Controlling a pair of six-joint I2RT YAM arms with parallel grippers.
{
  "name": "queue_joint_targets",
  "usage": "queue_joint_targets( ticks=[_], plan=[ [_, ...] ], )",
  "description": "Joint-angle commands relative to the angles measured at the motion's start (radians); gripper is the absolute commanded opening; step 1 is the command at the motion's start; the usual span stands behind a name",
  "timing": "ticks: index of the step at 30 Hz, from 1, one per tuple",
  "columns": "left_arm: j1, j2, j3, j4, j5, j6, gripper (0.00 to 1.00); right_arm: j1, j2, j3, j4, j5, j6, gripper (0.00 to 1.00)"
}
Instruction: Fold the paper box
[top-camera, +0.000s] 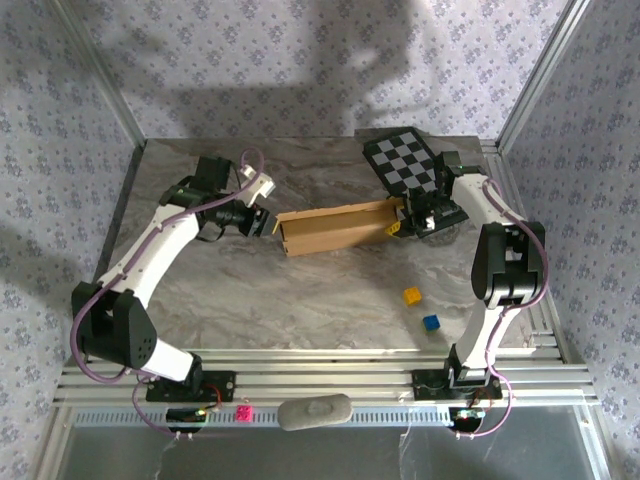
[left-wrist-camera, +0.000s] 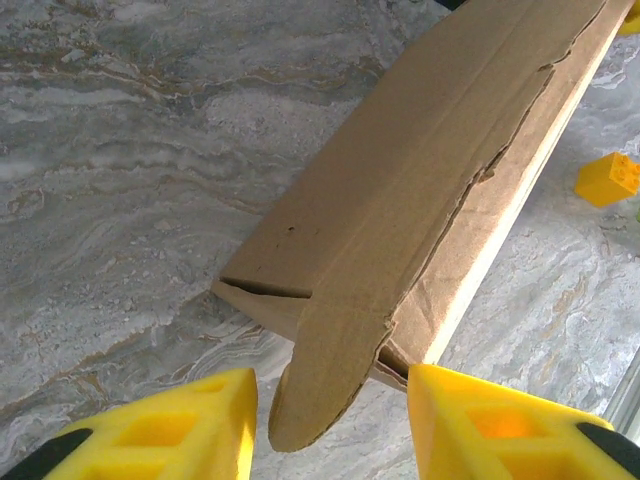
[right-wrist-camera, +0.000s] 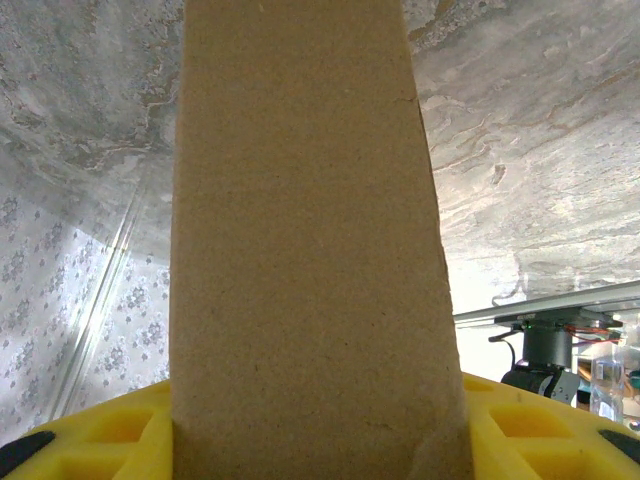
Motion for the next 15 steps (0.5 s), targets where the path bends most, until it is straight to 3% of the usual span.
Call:
queue_joint_targets(
  ticks=[1,5,15],
  plan=[
    [0.001,0.025,0.067,-0.017,0.038,0.042,0.38,0.002,0.014,0.022,-0.022,0.026,0.008,0.40],
    [0.001,0.055,0.088,-0.047,0.060,0.035,0.26,0.003,0.018,0.027,-0.022,0.025,0.009,0.40],
    [0.001,0.058,0.097,-0.089,0.056,0.025,0.22,0.004,0.021,0.031,-0.020,0.028,0.014,0.39]
  ],
)
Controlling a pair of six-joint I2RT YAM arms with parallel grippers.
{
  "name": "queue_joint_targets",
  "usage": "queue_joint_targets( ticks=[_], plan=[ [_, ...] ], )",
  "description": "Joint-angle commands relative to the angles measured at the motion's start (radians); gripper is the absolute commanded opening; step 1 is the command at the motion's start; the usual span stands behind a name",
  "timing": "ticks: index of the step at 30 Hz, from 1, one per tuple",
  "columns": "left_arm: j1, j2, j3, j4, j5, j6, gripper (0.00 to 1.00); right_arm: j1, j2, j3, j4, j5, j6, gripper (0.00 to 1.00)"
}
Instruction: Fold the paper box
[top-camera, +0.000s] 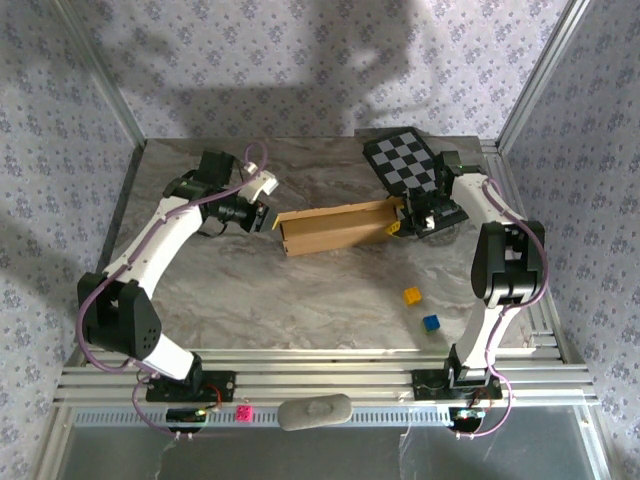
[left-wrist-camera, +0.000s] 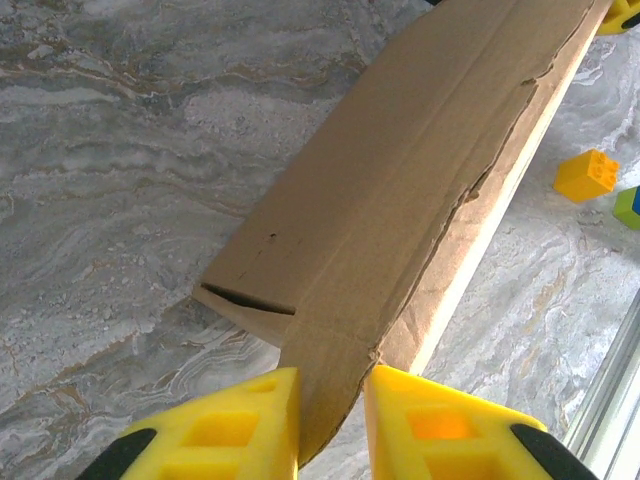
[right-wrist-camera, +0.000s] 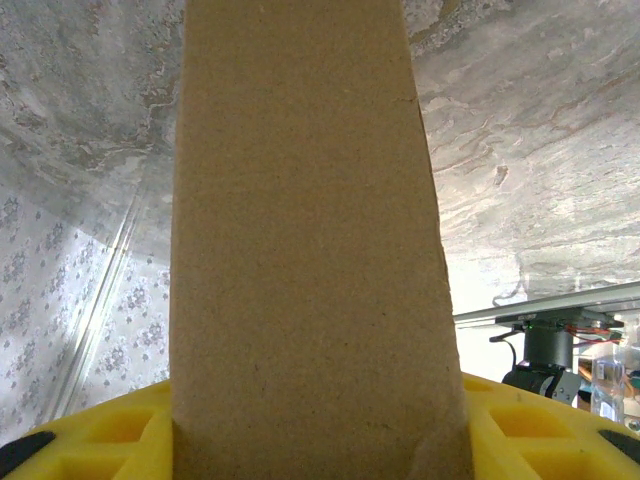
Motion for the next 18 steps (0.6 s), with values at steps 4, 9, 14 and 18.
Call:
queue_joint_targets(
  ticks=[4,9,14,18],
  plan=[
    [0.002,0.007,0.040,-0.039,0.019,-0.002,0.14,0.005,0.016,0.026,-0.019,0.030,0.014,0.39],
    [-0.003,0.016,0.060,-0.044,0.027,-0.044,0.08,0.009,0.017,0.028,-0.016,0.031,0.020,0.39],
    [-0.029,0.021,0.075,-0.058,0.007,-0.110,0.06,0.010,0.014,0.028,-0.009,0.035,0.030,0.39],
    [-0.048,0.018,0.076,-0.045,-0.008,-0.222,0.05,0.014,0.013,0.026,0.000,0.039,0.038,0.38]
  ],
)
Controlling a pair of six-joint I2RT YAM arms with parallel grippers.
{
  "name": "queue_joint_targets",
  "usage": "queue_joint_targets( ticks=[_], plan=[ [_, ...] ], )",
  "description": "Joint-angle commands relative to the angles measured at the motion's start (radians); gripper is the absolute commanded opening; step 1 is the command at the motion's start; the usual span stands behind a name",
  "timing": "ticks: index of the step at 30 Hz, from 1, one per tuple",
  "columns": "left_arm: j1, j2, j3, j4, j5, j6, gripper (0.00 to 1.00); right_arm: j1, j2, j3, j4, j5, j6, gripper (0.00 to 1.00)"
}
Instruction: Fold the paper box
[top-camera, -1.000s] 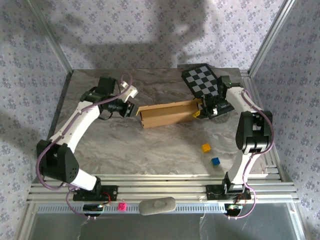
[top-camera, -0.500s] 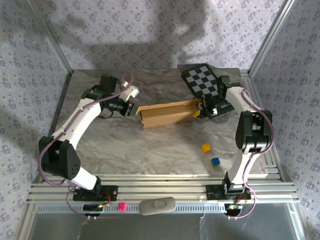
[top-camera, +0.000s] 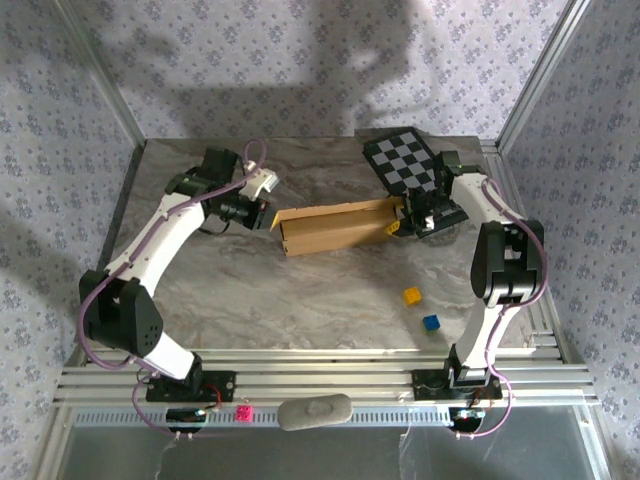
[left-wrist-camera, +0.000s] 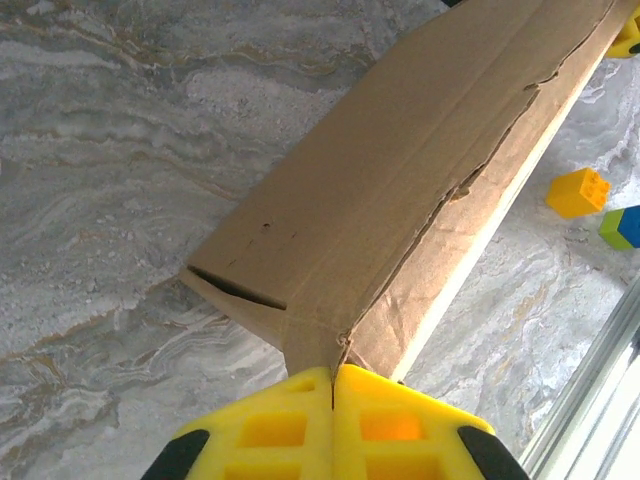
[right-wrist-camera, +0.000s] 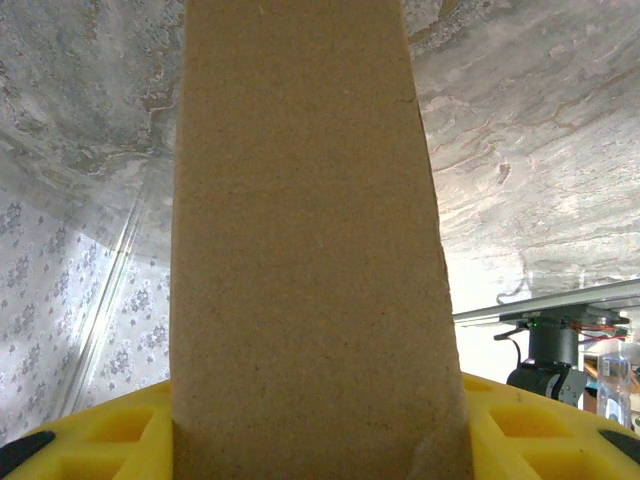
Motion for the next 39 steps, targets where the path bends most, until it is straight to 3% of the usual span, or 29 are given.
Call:
queue_joint_targets(
  ticks=[1,18,39],
  plan=[
    [-0.027,0.000,0.032,0.002,0.016,-0.128,0.05,0.013,0.009,0.023,-0.002,0.040,0.019,0.38],
    [-0.071,0.010,0.037,0.056,-0.096,-0.599,0.00,0.023,0.007,0.018,0.045,0.048,0.067,0.37],
    [-0.068,0.053,0.084,0.055,-0.043,-0.836,0.00,0.021,0.012,0.016,0.046,0.039,0.051,0.38]
  ],
)
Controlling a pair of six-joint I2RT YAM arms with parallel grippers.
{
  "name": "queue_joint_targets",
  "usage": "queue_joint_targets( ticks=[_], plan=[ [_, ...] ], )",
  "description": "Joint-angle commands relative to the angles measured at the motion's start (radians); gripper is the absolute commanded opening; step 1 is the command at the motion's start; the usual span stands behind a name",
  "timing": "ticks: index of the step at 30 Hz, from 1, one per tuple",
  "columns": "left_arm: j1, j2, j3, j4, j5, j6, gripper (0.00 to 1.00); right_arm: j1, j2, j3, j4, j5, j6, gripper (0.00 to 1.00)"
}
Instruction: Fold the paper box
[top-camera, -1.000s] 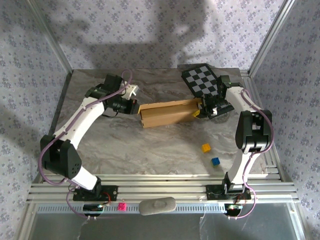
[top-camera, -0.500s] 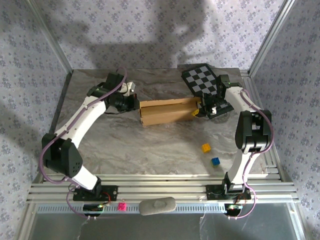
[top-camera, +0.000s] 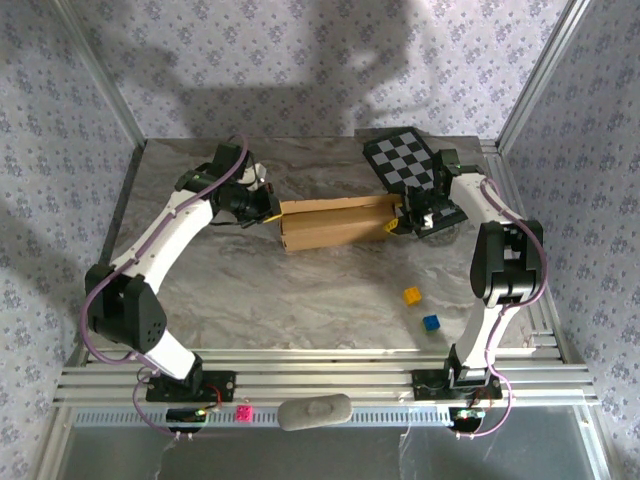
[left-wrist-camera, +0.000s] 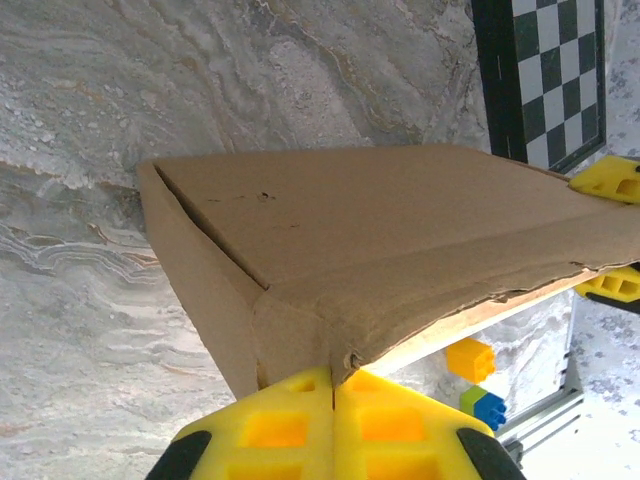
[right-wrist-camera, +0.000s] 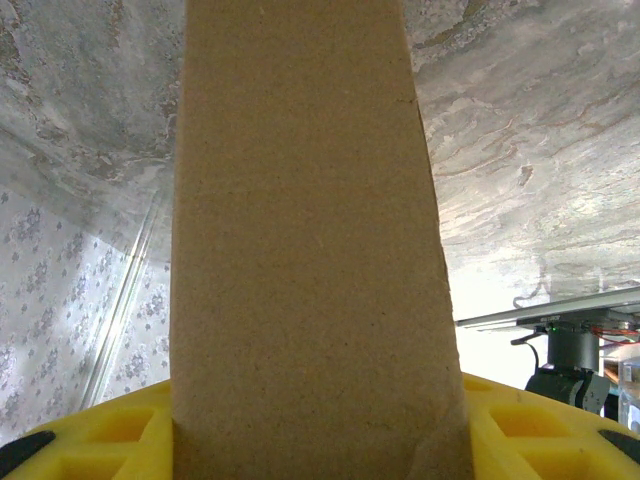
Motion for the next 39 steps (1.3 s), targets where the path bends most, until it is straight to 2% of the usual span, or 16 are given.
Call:
queue_joint_targets(
  ticks=[1,14,23,34,39],
  plan=[
    [-0.014,0.020,0.037,0.022,0.077,-0.064,0.00,0.011,0.011,0.016,0.000,0.029,-0.002,0.38],
    [-0.015,0.001,0.000,0.068,0.102,-0.140,0.00,0.010,0.018,0.020,0.001,0.023,-0.003,0.38],
    [-0.016,-0.014,-0.045,0.091,0.122,-0.138,0.00,0.005,0.013,0.015,0.001,0.025,-0.003,0.38],
    [-0.015,-0.051,-0.102,0.090,0.128,-0.043,0.00,0.004,0.019,0.018,0.002,0.026,-0.003,0.38],
    [-0.015,-0.065,-0.147,0.166,0.149,-0.019,0.00,0.002,0.022,0.024,0.003,0.026,-0.002,0.37]
  ],
)
